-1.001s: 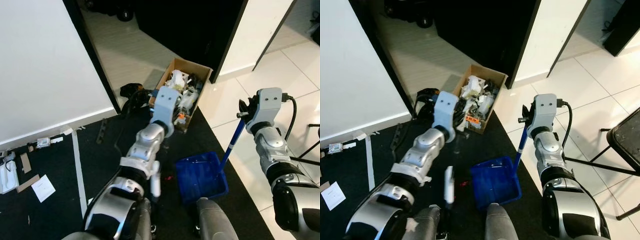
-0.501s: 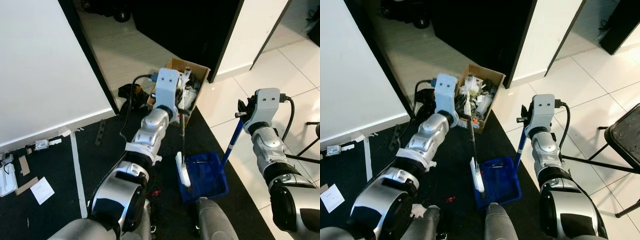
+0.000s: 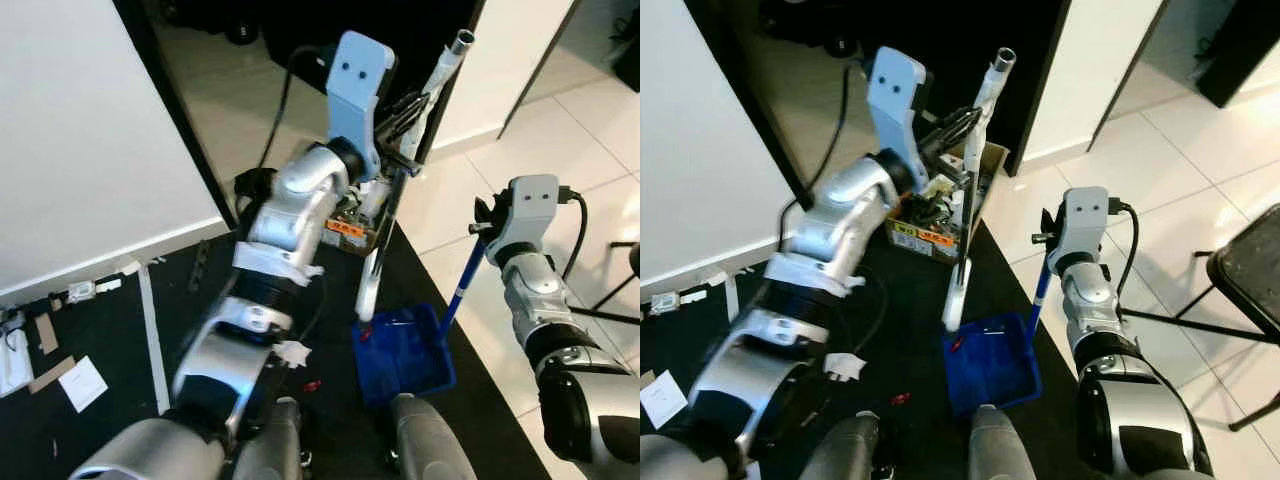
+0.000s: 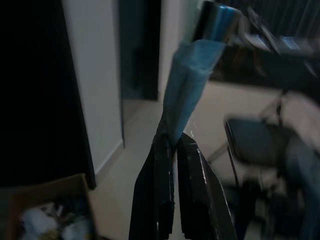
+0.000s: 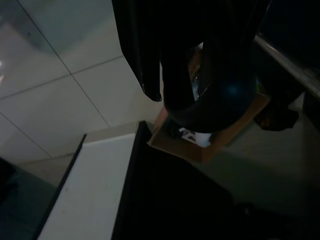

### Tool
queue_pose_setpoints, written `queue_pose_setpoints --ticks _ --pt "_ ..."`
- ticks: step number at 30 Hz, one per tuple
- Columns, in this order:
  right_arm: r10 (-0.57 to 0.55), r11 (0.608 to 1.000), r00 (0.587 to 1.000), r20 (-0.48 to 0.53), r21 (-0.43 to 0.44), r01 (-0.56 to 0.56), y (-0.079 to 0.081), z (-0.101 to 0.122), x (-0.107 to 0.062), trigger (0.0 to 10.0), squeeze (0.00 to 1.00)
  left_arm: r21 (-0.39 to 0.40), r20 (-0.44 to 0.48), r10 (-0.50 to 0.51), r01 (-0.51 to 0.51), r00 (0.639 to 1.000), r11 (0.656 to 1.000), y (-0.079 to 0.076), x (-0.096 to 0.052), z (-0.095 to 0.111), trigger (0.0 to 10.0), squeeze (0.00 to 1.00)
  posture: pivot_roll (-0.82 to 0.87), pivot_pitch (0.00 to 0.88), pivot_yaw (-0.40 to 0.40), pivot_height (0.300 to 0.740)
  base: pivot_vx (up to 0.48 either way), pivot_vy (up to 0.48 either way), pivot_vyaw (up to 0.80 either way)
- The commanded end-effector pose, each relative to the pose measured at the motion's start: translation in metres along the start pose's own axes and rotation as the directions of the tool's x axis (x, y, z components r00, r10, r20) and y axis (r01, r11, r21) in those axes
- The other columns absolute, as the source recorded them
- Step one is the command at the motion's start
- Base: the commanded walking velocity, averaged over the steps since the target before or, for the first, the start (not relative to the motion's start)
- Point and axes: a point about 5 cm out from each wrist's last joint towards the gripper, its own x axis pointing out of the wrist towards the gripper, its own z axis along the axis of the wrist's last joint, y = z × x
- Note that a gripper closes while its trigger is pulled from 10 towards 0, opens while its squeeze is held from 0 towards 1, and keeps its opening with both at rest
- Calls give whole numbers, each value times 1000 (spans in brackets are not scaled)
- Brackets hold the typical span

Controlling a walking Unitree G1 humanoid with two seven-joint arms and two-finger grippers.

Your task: Sweep floor

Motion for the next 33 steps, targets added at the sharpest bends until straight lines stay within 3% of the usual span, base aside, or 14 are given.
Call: queue_pose_setpoints --ticks 1,3,4,6,10,12,15,17,18,21,27,28,29,33 --pt "-6 1000 1000 -7 8 6 0 -2 -1 10000 0 41 -43 12 -10 999 999 11 -18 -10 10000 0 36 94 16 740 0 0 0" --pt "-3 1000 1000 -9 10 4 1 -3 -1 10000 0 96 -129 22 -10 991 995 16 -33 -28 10000 0 38 95 13 740 0 0 0" --pt "-3 1000 1000 -9 10 4 1 -3 -1 10000 0 96 -129 22 -10 991 995 16 -33 -28 10000 0 38 95 13 740 0 0 0" --pt "-1 1000 1000 -11 11 1 2 -3 -1 10000 0 161 -237 11 28 971 986 12 -48 -50 10000 0 38 96 11 740 0 0 0" --pt "1 1000 1000 -11 12 0 2 -3 -1 10000 0 205 -294 32 30 955 978 9 -57 -65 10000 0 34 96 11 740 0 0 0" --pt "-1 1000 1000 -9 13 1 1 -3 -1 10000 0 292 -263 207 -126 942 948 21 -62 -67 10000 0 26 96 9 740 0 0 0" --pt "-2 1000 1000 -6 12 2 0 -3 -1 10000 0 344 -243 280 -187 929 920 29 -66 -65 10000 0 23 96 8 740 0 0 0" --pt "-2 1000 1000 -5 11 3 0 -2 -2 10000 0 385 -257 279 -167 925 908 31 -70 -65 10000 0 22 96 7 740 0 0 0" --pt "-5 1000 1000 -4 8 5 -3 -2 -2 10000 0 476 -303 264 -95 916 874 35 -80 -68 10000 0 22 95 5 740 0 0 0" --pt "-7 1000 1000 -4 7 7 -4 -2 -2 10000 0 519 -341 246 -36 907 854 37 -88 -71 10000 0 23 94 4 740 0 0 0" --pt "-8 1000 1000 -7 7 8 -5 -2 -2 10000 0 530 -460 176 110 870 840 36 -105 -82 10000 0 27 96 1 740 0 0 0" --pt "-8 1000 1000 -7 7 8 -5 -3 -2 10000 0 515 -522 135 185 842 837 33 -113 -88 10000 0 28 96 1 740 0 0 0" --pt "-6 1000 1000 -9 8 7 -4 -3 -3 10000 0 477 -560 104 218 822 851 27 -118 -94 10000 0 33 97 0 740 0 0 0" --pt "-5 1000 1000 -10 9 5 -4 -4 -3 10000 0 424 -598 78 232 798 875 18 -122 -104 10000 0 33 98 2 740 0 0 0"
